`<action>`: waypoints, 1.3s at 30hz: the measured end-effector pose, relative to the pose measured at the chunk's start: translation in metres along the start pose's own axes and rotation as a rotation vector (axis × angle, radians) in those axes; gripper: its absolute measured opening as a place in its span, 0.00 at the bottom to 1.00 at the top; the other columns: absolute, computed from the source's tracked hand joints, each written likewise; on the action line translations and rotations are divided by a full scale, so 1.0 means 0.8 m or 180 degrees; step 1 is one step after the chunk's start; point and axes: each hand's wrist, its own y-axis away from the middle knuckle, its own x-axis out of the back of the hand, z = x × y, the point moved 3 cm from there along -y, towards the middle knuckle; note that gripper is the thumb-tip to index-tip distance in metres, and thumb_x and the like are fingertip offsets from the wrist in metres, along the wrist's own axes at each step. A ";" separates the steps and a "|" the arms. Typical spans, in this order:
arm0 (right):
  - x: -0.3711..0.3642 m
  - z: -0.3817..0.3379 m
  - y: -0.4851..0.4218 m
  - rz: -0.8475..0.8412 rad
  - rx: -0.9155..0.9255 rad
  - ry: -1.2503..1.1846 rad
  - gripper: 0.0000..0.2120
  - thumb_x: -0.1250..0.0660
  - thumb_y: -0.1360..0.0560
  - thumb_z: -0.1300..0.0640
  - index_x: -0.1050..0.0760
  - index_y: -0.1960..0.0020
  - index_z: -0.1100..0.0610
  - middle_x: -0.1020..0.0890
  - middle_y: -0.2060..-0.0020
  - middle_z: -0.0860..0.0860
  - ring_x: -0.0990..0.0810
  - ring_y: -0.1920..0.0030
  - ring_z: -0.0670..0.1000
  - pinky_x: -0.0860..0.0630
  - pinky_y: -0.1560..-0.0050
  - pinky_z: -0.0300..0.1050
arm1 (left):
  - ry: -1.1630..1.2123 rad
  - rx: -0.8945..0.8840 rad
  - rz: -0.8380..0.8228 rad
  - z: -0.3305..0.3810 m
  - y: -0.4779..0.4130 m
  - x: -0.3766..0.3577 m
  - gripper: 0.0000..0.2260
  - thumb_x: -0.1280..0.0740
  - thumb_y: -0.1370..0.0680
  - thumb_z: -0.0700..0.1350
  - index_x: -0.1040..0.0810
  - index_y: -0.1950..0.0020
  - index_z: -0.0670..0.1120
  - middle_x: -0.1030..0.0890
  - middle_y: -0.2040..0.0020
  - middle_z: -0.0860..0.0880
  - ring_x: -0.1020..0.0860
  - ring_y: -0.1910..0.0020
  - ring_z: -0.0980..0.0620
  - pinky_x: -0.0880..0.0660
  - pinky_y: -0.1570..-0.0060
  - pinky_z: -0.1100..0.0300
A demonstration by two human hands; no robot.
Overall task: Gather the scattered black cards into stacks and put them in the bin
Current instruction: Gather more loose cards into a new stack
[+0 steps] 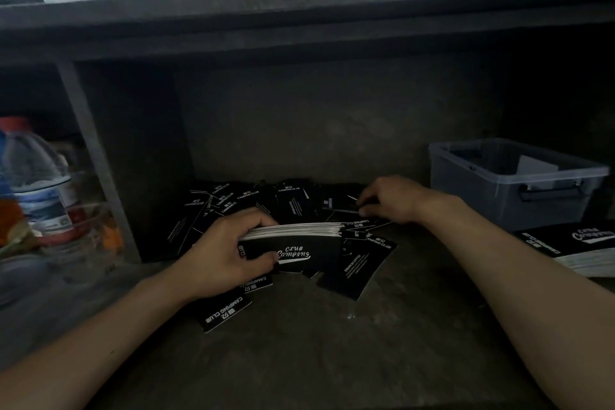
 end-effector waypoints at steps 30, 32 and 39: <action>-0.015 -0.003 0.007 0.0249 -0.0702 -0.0608 0.19 0.28 0.30 0.38 0.18 0.54 0.54 0.17 0.58 0.49 0.20 0.56 0.50 0.24 0.54 0.43 | 0.0303 -0.0093 -0.0106 -0.007 -0.001 -0.002 0.15 0.26 0.27 0.45 0.22 0.42 0.52 0.17 0.47 0.52 0.17 0.48 0.50 0.20 0.47 0.51; -0.012 -0.003 0.007 0.0235 -0.0773 -0.0673 0.18 0.25 0.32 0.43 0.18 0.51 0.56 0.17 0.54 0.50 0.20 0.53 0.51 0.23 0.50 0.43 | 0.0297 -0.0079 -0.0142 -0.009 -0.001 -0.003 0.15 0.26 0.26 0.40 0.22 0.42 0.52 0.17 0.47 0.52 0.17 0.48 0.51 0.20 0.47 0.52; 0.036 0.021 0.024 0.1298 -0.1102 -0.1217 0.04 0.27 0.30 0.54 0.15 0.57 0.52 0.15 0.58 0.49 0.18 0.56 0.49 0.22 0.52 0.41 | 0.0174 -0.0148 -0.0032 -0.006 -0.003 -0.002 0.15 0.26 0.29 0.43 0.21 0.43 0.50 0.20 0.45 0.52 0.19 0.46 0.51 0.22 0.45 0.55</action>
